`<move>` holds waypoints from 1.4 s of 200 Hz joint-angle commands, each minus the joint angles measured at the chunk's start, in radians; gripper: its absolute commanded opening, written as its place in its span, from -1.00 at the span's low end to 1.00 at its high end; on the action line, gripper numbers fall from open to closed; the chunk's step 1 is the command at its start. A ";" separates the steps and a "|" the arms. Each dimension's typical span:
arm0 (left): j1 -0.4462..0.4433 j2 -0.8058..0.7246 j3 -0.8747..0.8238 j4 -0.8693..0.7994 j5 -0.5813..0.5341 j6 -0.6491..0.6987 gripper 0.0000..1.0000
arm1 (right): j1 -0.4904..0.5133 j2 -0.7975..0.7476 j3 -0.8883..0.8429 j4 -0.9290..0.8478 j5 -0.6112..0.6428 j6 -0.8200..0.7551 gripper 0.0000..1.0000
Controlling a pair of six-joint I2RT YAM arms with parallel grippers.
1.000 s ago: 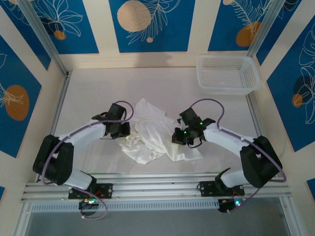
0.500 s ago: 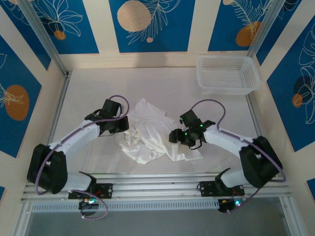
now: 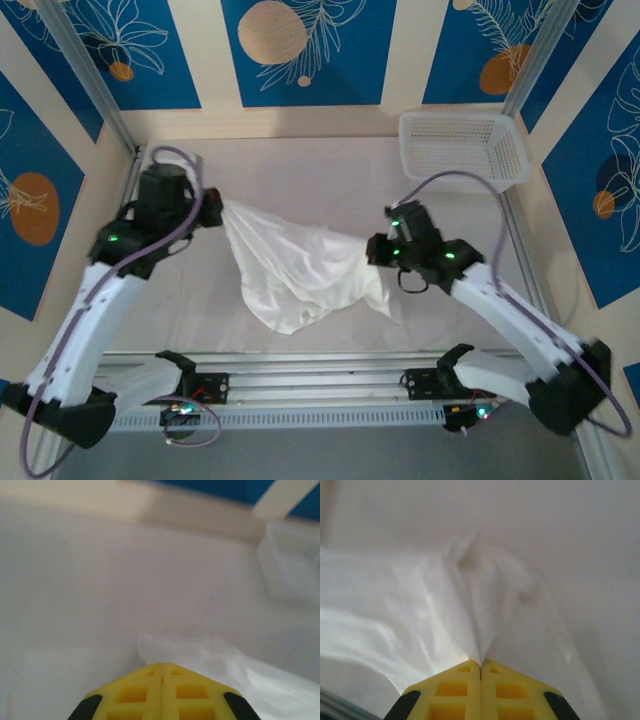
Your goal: Fold the inside-out t-shirt
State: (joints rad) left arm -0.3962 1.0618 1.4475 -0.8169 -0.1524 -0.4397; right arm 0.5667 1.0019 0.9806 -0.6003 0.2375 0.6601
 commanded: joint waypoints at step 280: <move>-0.469 0.540 -0.302 0.507 0.356 -0.137 -0.19 | -0.348 -0.294 -0.203 -0.086 -0.199 0.109 -1.00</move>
State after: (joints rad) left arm -0.8104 1.4876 1.1225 -0.4355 0.1768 -0.4953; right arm 0.2214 0.7143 0.8169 -0.7166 0.1509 0.7315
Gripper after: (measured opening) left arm 0.388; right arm 0.055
